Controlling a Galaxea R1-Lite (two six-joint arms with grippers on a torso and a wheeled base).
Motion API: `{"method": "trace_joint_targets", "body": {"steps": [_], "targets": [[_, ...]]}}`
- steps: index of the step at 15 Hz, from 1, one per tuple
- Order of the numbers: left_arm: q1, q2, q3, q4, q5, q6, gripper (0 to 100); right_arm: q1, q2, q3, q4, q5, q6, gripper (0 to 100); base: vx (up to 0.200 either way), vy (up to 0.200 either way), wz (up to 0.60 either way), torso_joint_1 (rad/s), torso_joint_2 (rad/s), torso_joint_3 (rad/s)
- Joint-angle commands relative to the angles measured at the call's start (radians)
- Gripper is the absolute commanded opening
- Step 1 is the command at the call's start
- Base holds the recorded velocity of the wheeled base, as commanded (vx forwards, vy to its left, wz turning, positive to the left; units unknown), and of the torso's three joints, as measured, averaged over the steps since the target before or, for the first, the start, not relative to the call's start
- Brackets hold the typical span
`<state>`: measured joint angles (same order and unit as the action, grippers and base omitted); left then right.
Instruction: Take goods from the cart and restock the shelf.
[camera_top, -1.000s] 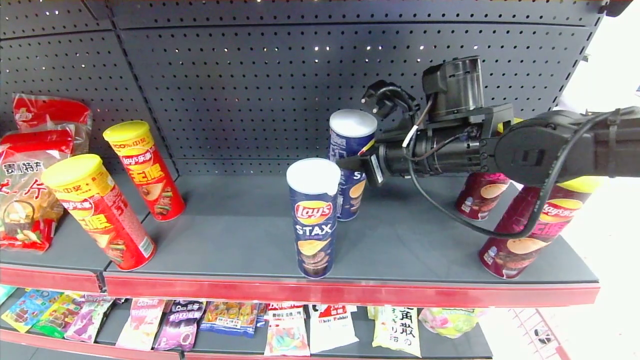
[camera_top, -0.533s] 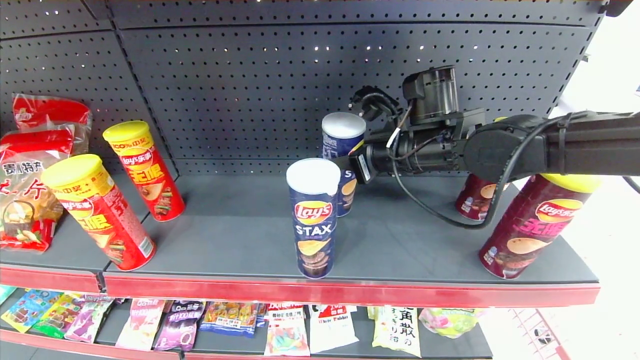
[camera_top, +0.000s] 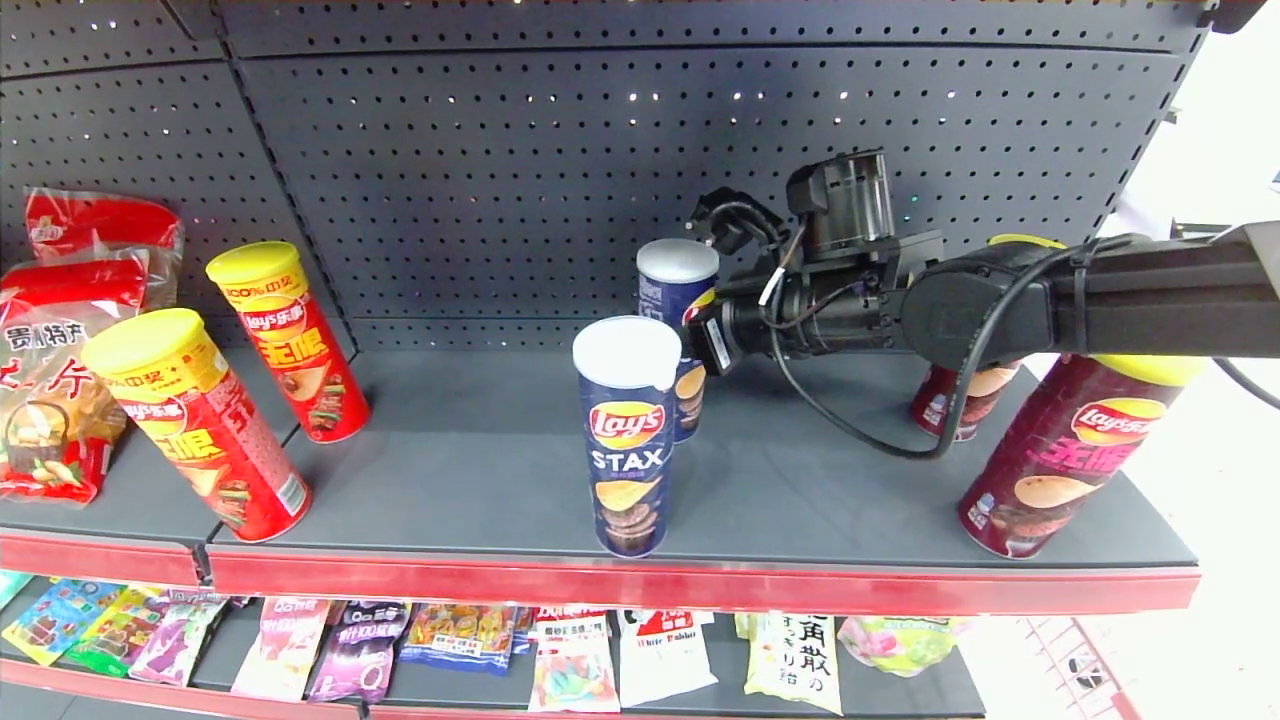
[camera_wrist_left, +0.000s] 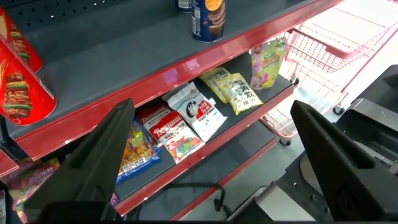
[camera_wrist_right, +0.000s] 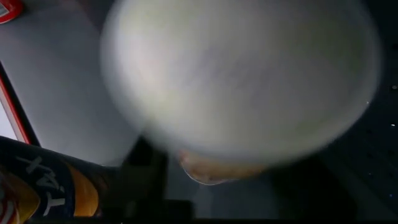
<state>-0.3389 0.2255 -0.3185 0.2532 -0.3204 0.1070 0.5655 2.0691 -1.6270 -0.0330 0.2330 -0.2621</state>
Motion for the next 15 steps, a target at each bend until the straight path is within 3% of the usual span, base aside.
{"method": "trace_joint_targets", "body": {"steps": [1,5,7,9,15], "targets": [[0.0,0.005,0.001,0.0,0.0,0.0,100,-0.001,-0.001,0.006,0.001,0.0,0.0,100,0.0,0.0,0.0,0.0,0.0,0.0],[0.0,0.011,0.003,0.001,0.0,-0.001,100,-0.018,-0.04,0.018,0.008,-0.001,0.003,100,0.0,0.0,0.0,0.0,0.0,0.0],[0.0,0.011,0.015,0.001,0.0,-0.001,100,-0.027,-0.096,0.067,0.005,-0.007,0.012,100,0.0,0.0,0.0,0.0,0.0,0.0],[0.0,0.011,0.036,0.0,0.012,-0.021,100,-0.036,-0.172,0.142,0.005,-0.011,0.018,100,0.0,0.0,0.0,0.0,0.0,0.0],[0.0,0.052,0.038,0.0,0.02,-0.023,100,-0.047,-0.348,0.28,0.002,-0.046,0.032,100,0.0,0.0,0.0,0.0,0.0,0.0]]}}
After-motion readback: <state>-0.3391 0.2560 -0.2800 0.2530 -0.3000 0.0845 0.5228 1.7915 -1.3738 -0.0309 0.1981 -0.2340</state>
